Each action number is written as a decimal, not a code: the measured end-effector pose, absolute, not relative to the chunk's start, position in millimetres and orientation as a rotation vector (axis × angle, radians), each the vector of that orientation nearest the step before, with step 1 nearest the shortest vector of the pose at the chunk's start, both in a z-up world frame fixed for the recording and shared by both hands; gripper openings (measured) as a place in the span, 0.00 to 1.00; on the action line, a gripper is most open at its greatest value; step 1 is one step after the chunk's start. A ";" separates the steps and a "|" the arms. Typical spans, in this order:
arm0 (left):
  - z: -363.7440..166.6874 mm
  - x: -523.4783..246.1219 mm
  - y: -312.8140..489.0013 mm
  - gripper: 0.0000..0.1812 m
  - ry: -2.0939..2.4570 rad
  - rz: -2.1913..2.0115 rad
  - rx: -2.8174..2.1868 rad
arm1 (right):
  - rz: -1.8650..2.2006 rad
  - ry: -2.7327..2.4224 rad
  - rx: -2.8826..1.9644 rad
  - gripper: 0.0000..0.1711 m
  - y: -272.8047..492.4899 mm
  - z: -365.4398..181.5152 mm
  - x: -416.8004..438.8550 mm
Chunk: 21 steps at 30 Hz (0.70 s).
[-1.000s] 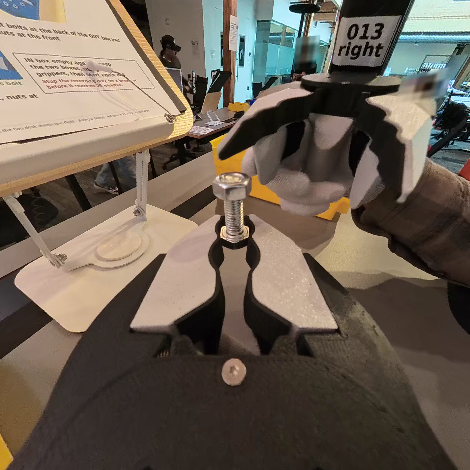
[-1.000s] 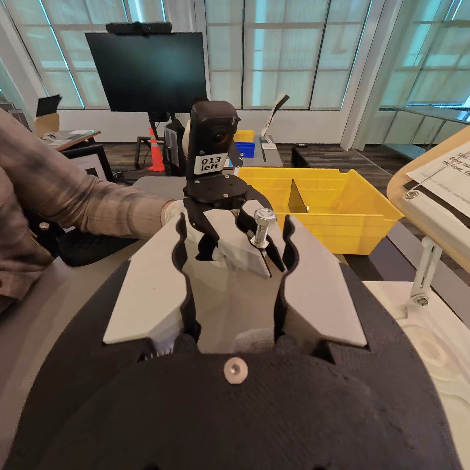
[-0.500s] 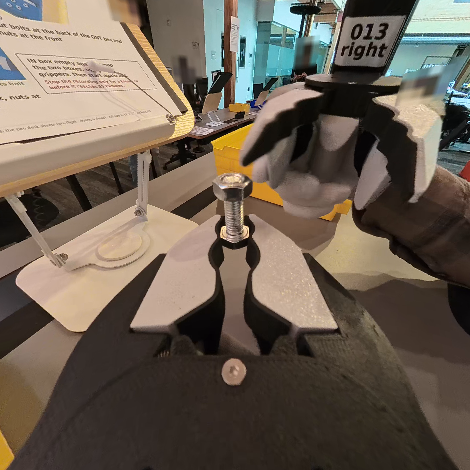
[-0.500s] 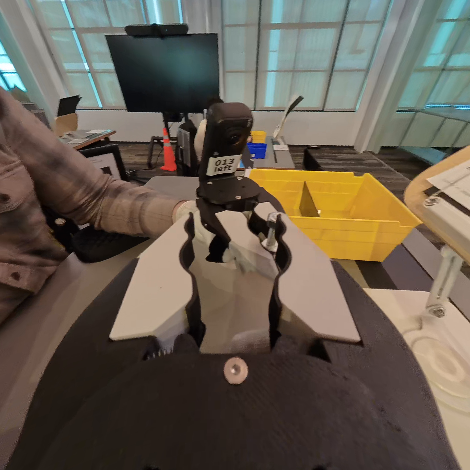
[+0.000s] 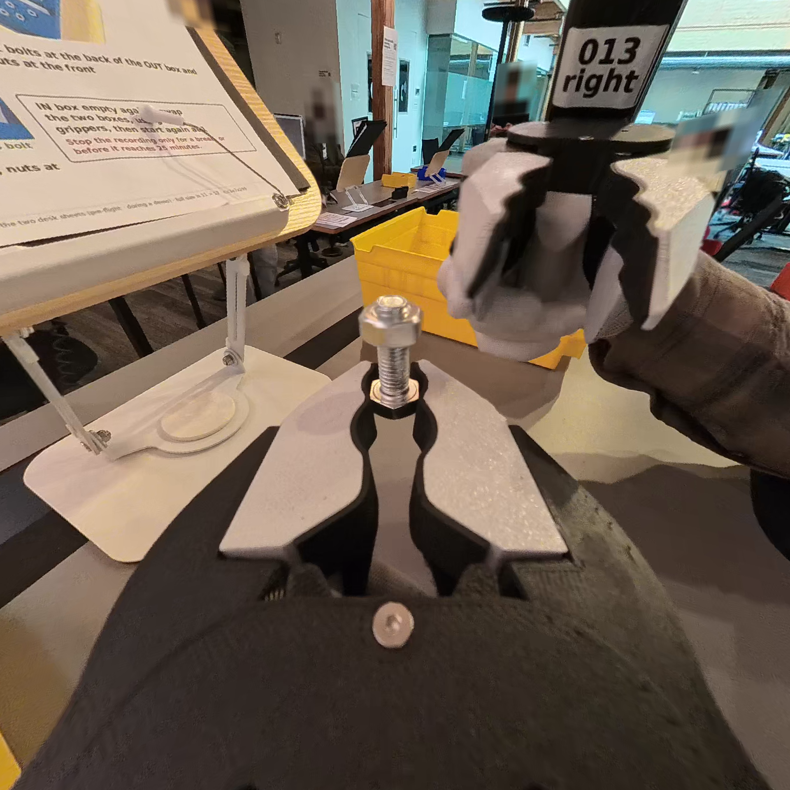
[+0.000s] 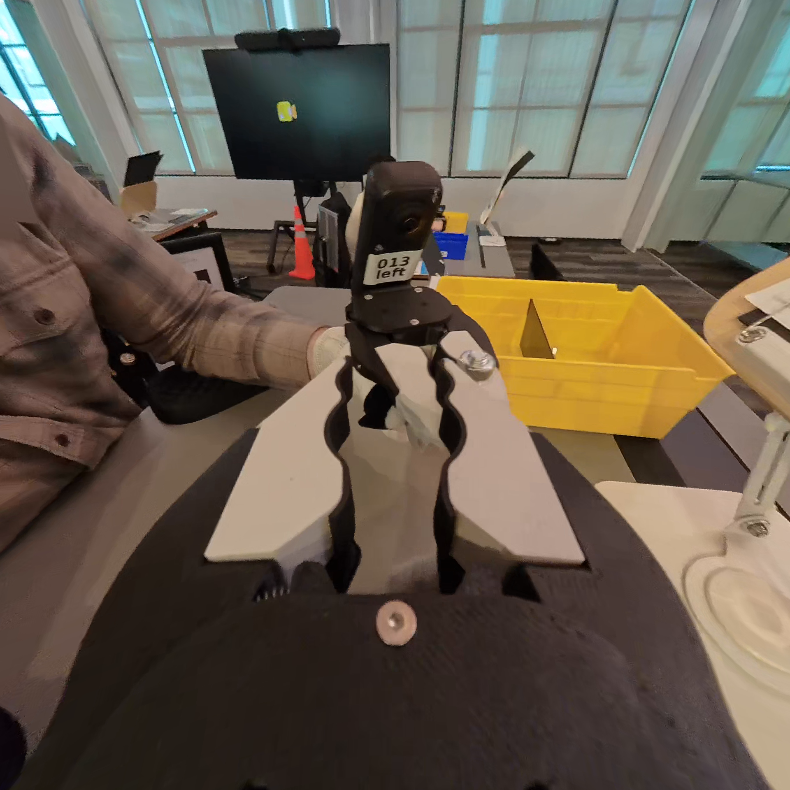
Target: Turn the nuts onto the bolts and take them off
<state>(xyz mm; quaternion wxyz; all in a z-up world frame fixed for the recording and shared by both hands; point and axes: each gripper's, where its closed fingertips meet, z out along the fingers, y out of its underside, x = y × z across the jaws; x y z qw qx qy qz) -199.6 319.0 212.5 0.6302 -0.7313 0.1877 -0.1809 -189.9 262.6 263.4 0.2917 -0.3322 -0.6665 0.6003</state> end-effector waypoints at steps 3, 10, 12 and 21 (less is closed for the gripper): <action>210.8 -197.1 319.0 0.08 0.437 -0.414 -1.678 | 1.553 -1.730 -0.937 0.40 269.0 260.6 -200.9; 211.7 -197.0 318.4 0.08 0.438 -0.422 -1.676 | 1.482 -1.734 -0.969 0.38 271.9 253.2 -209.6; 210.9 -195.3 318.1 0.08 0.450 -0.418 -1.678 | 1.443 -1.718 -0.997 0.33 277.1 250.7 -214.7; 212.0 -189.4 316.2 0.08 0.472 -0.427 -1.670 | 1.456 -1.683 -1.033 0.10 281.9 247.1 -223.7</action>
